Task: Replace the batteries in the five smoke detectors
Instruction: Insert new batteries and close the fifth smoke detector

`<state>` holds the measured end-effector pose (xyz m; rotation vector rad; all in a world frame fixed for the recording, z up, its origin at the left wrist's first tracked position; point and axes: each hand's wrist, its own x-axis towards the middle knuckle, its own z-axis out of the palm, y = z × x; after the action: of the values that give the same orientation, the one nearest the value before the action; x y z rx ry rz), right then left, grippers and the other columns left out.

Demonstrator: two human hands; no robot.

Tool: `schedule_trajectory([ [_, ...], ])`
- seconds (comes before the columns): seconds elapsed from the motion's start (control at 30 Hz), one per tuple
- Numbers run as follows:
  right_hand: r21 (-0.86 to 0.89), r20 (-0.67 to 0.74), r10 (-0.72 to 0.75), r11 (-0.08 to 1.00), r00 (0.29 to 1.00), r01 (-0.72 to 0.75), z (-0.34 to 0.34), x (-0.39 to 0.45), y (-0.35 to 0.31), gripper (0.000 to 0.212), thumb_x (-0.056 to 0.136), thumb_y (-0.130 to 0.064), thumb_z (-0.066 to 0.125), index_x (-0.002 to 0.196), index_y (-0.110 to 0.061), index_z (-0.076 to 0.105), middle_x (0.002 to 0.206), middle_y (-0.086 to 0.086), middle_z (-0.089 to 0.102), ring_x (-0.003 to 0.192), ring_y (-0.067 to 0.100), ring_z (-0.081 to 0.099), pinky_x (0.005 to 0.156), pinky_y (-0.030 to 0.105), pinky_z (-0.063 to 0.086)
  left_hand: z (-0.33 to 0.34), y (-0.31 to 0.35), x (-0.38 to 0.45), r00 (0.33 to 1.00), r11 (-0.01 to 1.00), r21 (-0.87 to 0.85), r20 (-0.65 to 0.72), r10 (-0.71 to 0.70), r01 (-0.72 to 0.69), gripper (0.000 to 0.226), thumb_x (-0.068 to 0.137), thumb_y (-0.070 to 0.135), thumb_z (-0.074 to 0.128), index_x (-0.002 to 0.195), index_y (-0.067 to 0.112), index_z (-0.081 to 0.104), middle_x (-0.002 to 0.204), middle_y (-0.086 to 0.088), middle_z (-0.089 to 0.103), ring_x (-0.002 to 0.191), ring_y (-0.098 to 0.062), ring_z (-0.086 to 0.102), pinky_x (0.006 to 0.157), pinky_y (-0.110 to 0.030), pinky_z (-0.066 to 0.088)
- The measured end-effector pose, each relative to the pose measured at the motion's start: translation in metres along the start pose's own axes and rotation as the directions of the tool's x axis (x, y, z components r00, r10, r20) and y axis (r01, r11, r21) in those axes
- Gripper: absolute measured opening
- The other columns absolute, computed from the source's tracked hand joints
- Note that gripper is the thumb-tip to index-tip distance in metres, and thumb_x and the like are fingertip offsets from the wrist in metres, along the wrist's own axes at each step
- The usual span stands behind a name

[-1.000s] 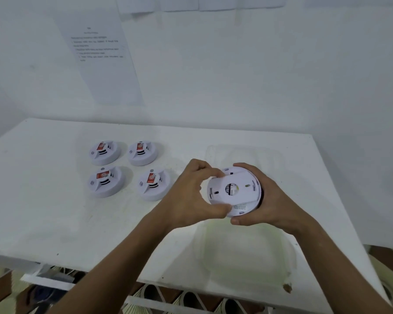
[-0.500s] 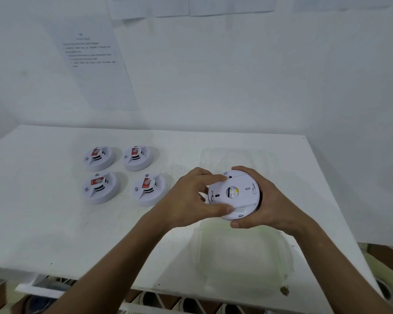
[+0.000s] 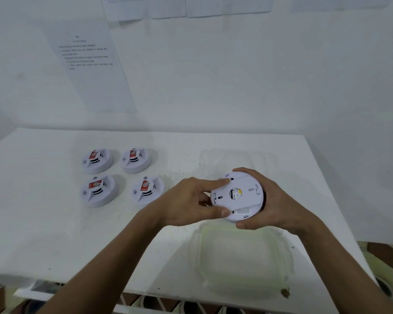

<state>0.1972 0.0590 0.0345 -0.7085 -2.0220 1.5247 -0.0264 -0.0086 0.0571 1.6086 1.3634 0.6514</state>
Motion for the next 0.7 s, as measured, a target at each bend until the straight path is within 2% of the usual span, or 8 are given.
schedule_trajectory([
  [0.07, 0.007, 0.025, 0.008, 1.0, 1.0, -0.008, 0.0, -0.001, 0.0, 0.091, 0.054, 0.007, 0.089, 0.133, -0.024, 0.054, 0.126, 0.0, 0.061, 0.117, 0.021, 0.06, 0.088, 0.042, 0.059, 0.0, -0.001, 0.0, 1.0, 1.0, 0.009, 0.021, 0.005, -0.006, 0.072, 0.078, 0.037, 0.076, 0.143, 0.031, 0.045, 0.122, 0.005, 0.068, 0.105, -0.01, 0.068, 0.097, -0.04, 0.052],
  [0.17, 0.023, 0.047, 0.0, 1.0, 0.999, -0.001, -0.001, -0.002, 0.0, 0.092, 0.054, 0.009, 0.088, 0.134, -0.023, 0.055, 0.128, 0.0, 0.06, 0.118, 0.022, 0.06, 0.09, 0.042, 0.058, -0.001, -0.001, -0.002, 0.999, 1.0, -0.006, 0.03, 0.014, -0.014, 0.067, 0.083, 0.026, 0.075, 0.143, 0.029, 0.045, 0.121, 0.003, 0.069, 0.107, -0.013, 0.068, 0.098, -0.042, 0.051],
  [0.33, 0.043, 0.097, -0.005, 0.999, 0.995, 0.001, -0.002, -0.002, -0.001, 0.093, 0.052, 0.006, 0.088, 0.135, -0.021, 0.054, 0.128, 0.0, 0.061, 0.118, 0.021, 0.06, 0.087, 0.035, 0.057, -0.005, 0.001, -0.004, 0.997, 1.0, -0.017, 0.067, 0.027, -0.026, 0.063, 0.086, 0.015, 0.072, 0.143, 0.025, 0.045, 0.121, 0.001, 0.069, 0.109, -0.013, 0.067, 0.099, -0.041, 0.051],
  [0.43, 0.054, 0.073, -0.004, 0.999, 0.997, 0.0, -0.002, -0.001, 0.0, 0.095, 0.053, 0.006, 0.087, 0.136, -0.02, 0.051, 0.131, 0.0, 0.058, 0.121, 0.021, 0.058, 0.088, 0.033, 0.056, -0.004, 0.003, -0.006, 0.999, 0.999, -0.011, 0.007, 0.05, -0.05, 0.063, 0.084, 0.016, 0.074, 0.14, 0.029, 0.047, 0.118, 0.001, 0.07, 0.104, -0.014, 0.069, 0.097, -0.039, 0.053],
  [0.5, -0.016, 0.023, -0.005, 1.0, 1.0, 0.005, 0.001, 0.0, 0.001, 0.097, 0.052, 0.0, 0.089, 0.137, -0.023, 0.049, 0.132, -0.004, 0.054, 0.122, 0.017, 0.055, 0.089, 0.031, 0.056, -0.004, 0.002, -0.005, 0.996, 0.998, 0.0, -0.063, 0.062, -0.062, 0.068, 0.08, 0.019, 0.078, 0.14, 0.031, 0.048, 0.116, 0.001, 0.07, 0.096, -0.015, 0.071, 0.091, -0.039, 0.056],
  [0.6, -0.272, -0.077, -0.049, 0.962, 0.996, 0.026, 0.004, 0.001, 0.006, 0.097, 0.048, -0.018, 0.093, 0.131, -0.034, 0.044, 0.127, -0.014, 0.04, 0.117, 0.006, 0.048, 0.084, 0.02, 0.054, -0.006, 0.001, -0.007, 0.985, 0.995, -0.091, -0.169, 0.024, -0.039, 0.082, 0.074, 0.021, 0.083, 0.143, 0.032, 0.04, 0.111, 0.002, 0.071, 0.09, -0.015, 0.072, 0.085, -0.039, 0.059],
  [0.7, -0.359, -0.076, -0.039, 0.933, 0.996, 0.009, 0.005, 0.001, 0.007, 0.107, 0.052, -0.025, 0.092, 0.137, -0.044, 0.031, 0.128, -0.017, 0.035, 0.115, 0.003, 0.045, 0.08, 0.015, 0.052, -0.004, 0.003, -0.013, 0.984, 0.991, -0.106, -0.163, 0.065, -0.083, 0.089, 0.075, 0.017, 0.082, 0.147, 0.029, 0.032, 0.114, 0.006, 0.07, 0.095, -0.015, 0.07, 0.083, -0.032, 0.058],
])
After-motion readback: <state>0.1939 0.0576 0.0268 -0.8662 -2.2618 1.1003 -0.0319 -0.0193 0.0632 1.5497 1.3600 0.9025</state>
